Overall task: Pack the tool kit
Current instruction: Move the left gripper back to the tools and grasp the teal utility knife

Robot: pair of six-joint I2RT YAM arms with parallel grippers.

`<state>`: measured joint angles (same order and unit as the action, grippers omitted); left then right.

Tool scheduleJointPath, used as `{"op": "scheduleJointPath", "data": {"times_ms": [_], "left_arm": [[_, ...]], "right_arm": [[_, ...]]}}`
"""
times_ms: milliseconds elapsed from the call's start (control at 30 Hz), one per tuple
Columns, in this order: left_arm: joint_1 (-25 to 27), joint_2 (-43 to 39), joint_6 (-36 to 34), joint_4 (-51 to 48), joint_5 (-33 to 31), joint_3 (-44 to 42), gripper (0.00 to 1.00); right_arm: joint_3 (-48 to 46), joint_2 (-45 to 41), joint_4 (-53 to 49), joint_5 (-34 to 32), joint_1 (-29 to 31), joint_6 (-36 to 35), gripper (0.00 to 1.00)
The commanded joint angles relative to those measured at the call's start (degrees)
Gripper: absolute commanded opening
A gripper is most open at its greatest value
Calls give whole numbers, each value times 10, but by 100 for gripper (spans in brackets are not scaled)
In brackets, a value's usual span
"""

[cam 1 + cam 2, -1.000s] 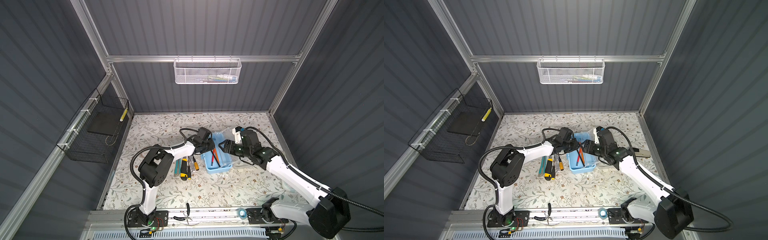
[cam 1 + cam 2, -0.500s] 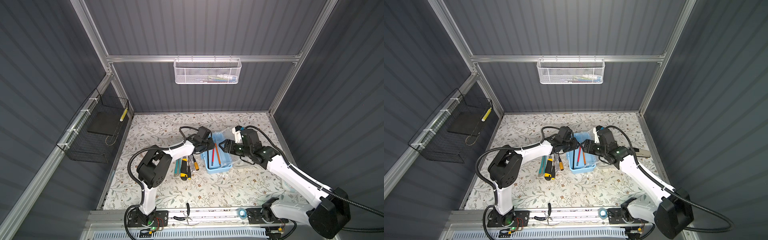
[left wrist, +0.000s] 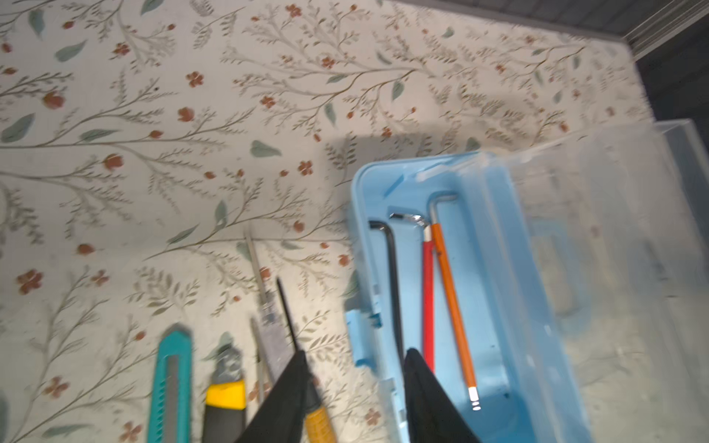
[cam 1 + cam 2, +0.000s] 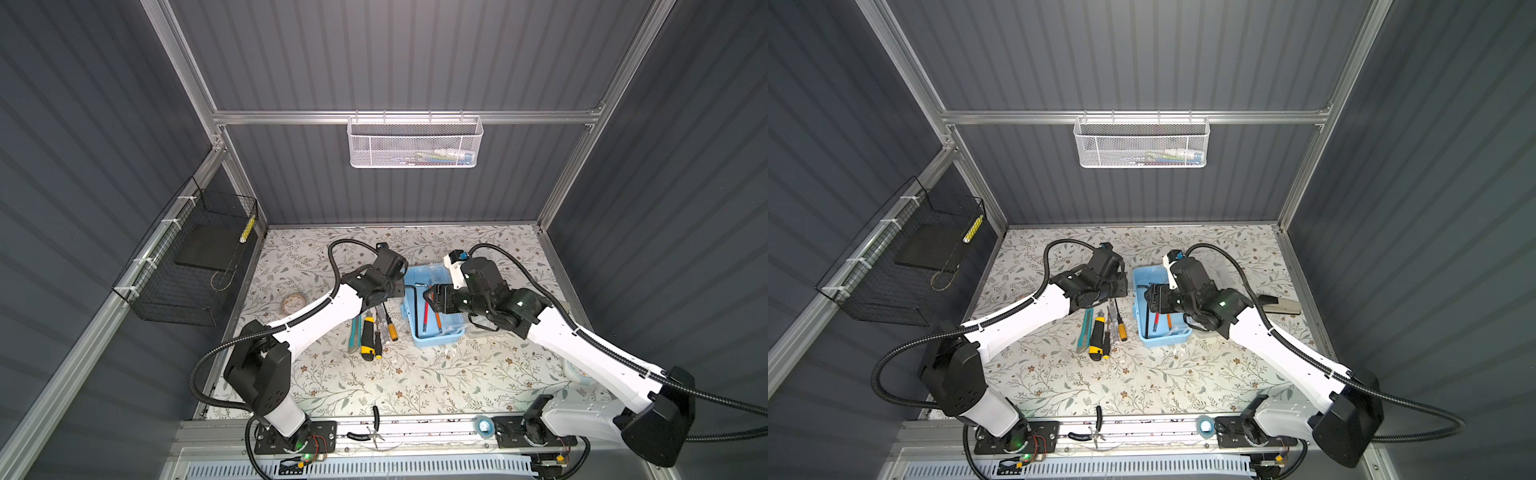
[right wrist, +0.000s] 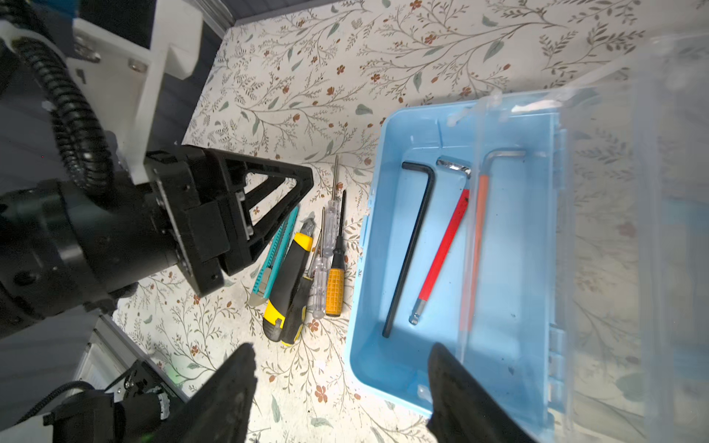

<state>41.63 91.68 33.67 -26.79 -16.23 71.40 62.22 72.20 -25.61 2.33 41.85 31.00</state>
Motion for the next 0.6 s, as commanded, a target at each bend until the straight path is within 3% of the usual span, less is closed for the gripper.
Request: {"op": "scheduleJointPath", "data": {"times_ms": [0,267,567], "left_arm": [[-13,-25,-11,-74,-36,-41,46],[-80,-60,-3,-52,29,-134,52],[-89,-25,-9,-24,43,-164,54]], "right_arm": [[9,20,-24,-14,25,1,73],[-9,45,1,15,51,33,73],[-23,64,15,26,52,50,73]]}}
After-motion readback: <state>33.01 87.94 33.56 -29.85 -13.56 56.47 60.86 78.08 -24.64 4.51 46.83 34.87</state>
